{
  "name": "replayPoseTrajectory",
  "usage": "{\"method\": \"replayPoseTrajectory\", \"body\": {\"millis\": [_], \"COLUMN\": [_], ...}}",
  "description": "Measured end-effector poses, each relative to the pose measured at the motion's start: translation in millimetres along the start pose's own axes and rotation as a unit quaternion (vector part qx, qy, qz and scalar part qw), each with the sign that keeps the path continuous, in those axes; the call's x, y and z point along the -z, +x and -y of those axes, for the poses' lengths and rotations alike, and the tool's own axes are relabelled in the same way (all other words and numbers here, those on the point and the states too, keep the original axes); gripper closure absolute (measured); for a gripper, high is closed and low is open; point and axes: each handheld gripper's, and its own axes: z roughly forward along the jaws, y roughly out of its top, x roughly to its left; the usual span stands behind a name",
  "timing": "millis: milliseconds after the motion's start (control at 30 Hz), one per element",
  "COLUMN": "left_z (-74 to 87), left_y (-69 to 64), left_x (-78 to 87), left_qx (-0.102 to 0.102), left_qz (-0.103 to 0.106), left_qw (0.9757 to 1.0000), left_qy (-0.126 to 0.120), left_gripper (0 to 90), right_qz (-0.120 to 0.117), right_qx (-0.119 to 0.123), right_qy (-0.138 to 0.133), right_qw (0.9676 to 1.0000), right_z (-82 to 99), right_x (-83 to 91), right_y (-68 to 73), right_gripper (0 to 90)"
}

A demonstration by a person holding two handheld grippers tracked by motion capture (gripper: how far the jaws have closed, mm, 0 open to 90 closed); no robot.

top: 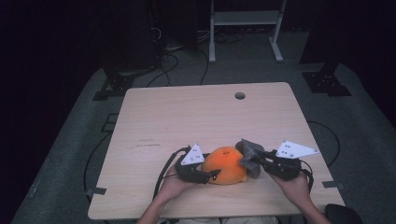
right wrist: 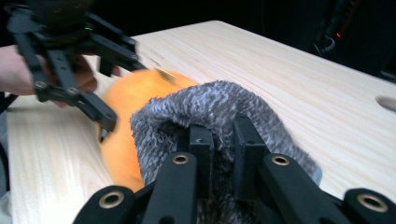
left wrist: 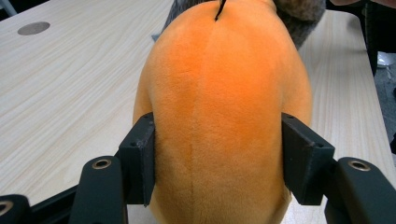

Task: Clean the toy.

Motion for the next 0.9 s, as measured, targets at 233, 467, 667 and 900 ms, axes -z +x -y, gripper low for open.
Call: {"method": "replayPoseTrajectory", "body": {"millis": [233,467,667,900], "left_z": [-2.6,-6.2,-9.7,-5.3], "left_y": [0.5,0.8,-3.3,7.4], "left_x": [-1.8,-0.1,4.8,0.3], "left_qx": [0.025,0.009,-0.05,0.022], "left_qz": [0.018,-0.013,-0.062,-0.022], "left_qw": [0.9995,0.9997,0.9962,0.9993], "left_qy": [0.007,-0.017,-0.035,-0.021], "left_gripper": [10.0,37.5,41.0,14.2], "right_qz": [-0.039,-0.046,-0.043,-0.051], "right_qx": [0.015,0.015,0.018,-0.003], "right_qy": [0.006,0.001,-0.025,-0.004], "right_qw": [0.9991,0.9988,0.9986,0.9987], "right_z": [-0.5,-10.0,-34.0,-10.6], "right_x": [-17.0,-16.8,-25.0,-34.7], "right_y": [15.0,17.6,11.2,6.2], "right_gripper": [79.9,79.9,79.8,79.8]}}
